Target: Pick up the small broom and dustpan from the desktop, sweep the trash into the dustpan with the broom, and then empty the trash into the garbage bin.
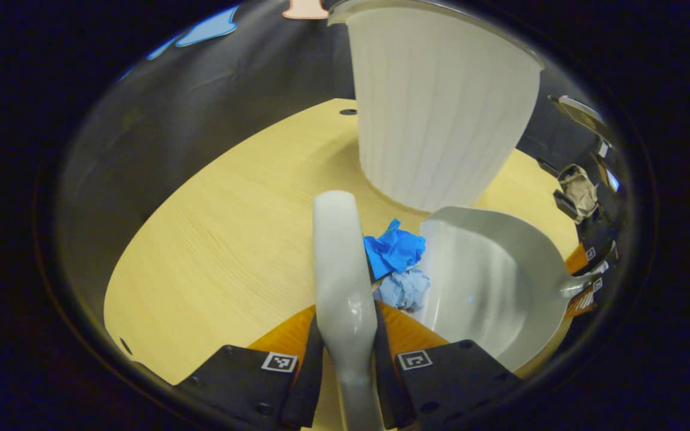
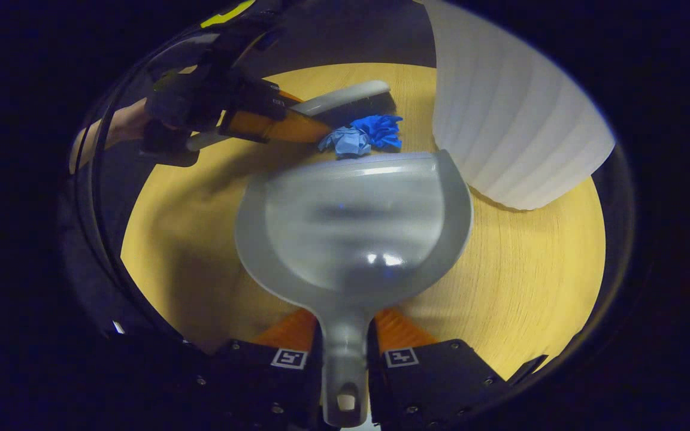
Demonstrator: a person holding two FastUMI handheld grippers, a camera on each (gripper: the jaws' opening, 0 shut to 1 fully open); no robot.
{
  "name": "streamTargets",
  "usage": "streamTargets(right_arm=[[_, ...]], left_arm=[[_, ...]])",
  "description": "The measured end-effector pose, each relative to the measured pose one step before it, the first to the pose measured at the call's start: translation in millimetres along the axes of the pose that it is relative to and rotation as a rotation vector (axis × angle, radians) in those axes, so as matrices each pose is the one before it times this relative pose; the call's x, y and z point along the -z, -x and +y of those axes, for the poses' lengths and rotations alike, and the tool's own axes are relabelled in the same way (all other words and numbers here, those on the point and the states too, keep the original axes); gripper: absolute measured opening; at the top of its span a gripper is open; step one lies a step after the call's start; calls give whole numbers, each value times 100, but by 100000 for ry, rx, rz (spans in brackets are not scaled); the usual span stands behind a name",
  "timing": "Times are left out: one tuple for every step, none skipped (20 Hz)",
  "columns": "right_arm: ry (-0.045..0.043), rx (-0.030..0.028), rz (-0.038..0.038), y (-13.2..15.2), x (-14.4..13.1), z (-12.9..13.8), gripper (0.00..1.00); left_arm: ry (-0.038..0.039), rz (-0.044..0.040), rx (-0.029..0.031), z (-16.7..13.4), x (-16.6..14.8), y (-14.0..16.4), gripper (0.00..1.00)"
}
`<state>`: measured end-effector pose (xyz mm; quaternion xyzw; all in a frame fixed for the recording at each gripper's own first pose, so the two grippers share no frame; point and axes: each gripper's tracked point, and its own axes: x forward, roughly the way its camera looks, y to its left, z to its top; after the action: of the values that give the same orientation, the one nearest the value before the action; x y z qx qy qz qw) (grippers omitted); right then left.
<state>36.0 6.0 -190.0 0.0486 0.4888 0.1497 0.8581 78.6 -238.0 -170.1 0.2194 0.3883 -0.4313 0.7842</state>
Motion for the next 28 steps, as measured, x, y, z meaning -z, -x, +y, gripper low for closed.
streamTargets(right_arm=[[94, 106, -142, 447, -609, 367, 33], [-56, 52, -316, 394, -709, 201, 33], [-269, -64, -209, 529, -933, 325, 33], [-373, -63, -6, 1051, -994, 312, 33], [-212, -47, -160, 1476, -958, 9, 33], [62, 156, -305, 971, -1155, -73, 33], [50, 231, -440, 671, -1219, -198, 33], [103, 251, -336, 941, -1424, 53, 33], [-21, 306, -269, 56, -806, 507, 33], [-274, 210, -444, 92, -589, 129, 33], [-64, 107, -214, 734, -378, 29, 33], [228, 322, -493, 812, -805, -63, 33], [84, 273, -177, 835, -394, 244, 33], [-287, 228, -125, 651, -499, 175, 33], [-166, 232, -31, 602, -380, 41, 32], [-239, 581, -313, 554, -527, -92, 33], [-70, 458, -371, -1936, 2836, -303, 33], [-360, 465, -601, 1046, -1763, 258, 33], [-51, 63, -609, 476, -491, 313, 33], [115, 307, -520, -13, -334, 25, 33], [421, 398, -548, 25, -56, -125, 33], [952, 651, -740, 58, -135, -47, 33], [942, 776, -963, -31, 133, -13, 33], [59, 170, -262, 66, 108, 178, 33], [-896, -398, -132, 57, 88, -38, 33], [-1247, -730, -590, 285, -228, 117, 33], [-632, -194, -411, 279, -206, 84, 32], [104, 285, -225, 198, -27, -67, 33]], left_arm=[[-179, -18, 2340, -774, -330, 227, 49], [-313, 173, 2065, -730, -93, 324, 49], [108, -369, 1804, -825, -108, 164, 49], [163, -377, 1823, -898, 106, 105, 49], [183, 99, 1632, -1231, 234, -76, 47], [400, 84, 1431, -1103, 182, 158, 47], [519, 149, 1305, -1039, 241, -32, 47], [593, 147, 1093, -777, 231, 200, 47], [877, 268, 551, -822, 280, -12, 46], [886, -33, 271, -447, 128, 259, 47], [832, -265, -492, -23, 144, 121, 48], [1017, -370, -768, 157, 5, 248, 48], [1253, -485, -955, 282, 35, 270, 48], [1129, -565, -1191, 321, -20, 363, 46], [974, -524, -1101, 344, 10, 367, 46], [944, -833, -1383, 511, 13, 514, 46], [1187, -559, -1386, 460, 133, 349, 48], [1610, -881, -2042, 666, 147, 407, 47], [1884, -678, -1603, 546, 298, 345, 46], [1981, -691, -1979, 824, 264, 503, 44], [2130, -816, -2113, 526, 248, 512, 44], [2160, -844, -2131, 750, 157, 807, 44], [2087, -911, -2216, 977, 33, 822, 44], [2027, -879, -2028, 1008, 79, 751, 44], [2228, -776, -1919, 1047, 143, 967, 46], [2249, -640, -1766, 1124, 91, 1135, 46], [2369, -548, -1800, 1274, 239, 1258, 46], [2200, -624, -2025, 931, 226, 821, 48]])
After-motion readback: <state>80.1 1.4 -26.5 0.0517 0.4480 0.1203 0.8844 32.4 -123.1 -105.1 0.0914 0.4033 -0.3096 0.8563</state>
